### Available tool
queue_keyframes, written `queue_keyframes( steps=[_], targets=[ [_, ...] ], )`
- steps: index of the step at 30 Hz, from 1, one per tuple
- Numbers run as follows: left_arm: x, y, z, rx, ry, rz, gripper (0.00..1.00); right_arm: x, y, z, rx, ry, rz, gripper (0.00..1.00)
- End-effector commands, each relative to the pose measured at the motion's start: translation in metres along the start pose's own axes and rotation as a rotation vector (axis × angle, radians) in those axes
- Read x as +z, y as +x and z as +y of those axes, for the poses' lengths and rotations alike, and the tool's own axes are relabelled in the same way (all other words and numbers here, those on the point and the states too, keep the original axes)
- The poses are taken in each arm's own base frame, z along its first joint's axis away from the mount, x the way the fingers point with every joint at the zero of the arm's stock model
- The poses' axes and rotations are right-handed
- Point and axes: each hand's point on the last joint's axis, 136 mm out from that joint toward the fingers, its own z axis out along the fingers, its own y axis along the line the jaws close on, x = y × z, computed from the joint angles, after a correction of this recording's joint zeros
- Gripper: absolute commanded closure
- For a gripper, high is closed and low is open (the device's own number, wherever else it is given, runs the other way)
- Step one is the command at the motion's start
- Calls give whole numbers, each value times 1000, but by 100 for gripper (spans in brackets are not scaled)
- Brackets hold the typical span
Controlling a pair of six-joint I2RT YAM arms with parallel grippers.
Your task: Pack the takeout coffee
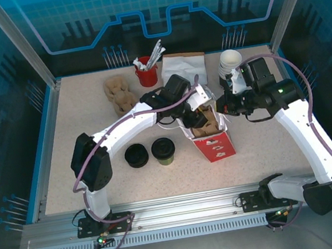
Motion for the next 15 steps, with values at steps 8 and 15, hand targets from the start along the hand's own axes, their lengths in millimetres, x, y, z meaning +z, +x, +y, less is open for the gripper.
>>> queue_keyframes(
  steps=[8,15],
  targets=[
    [21,3,0,3,36,1,61,-5,1,-2,5,-25,-5,100],
    [15,-4,-1,16,31,2,51,-5,1,-6,4,-14,0,100]
  ],
)
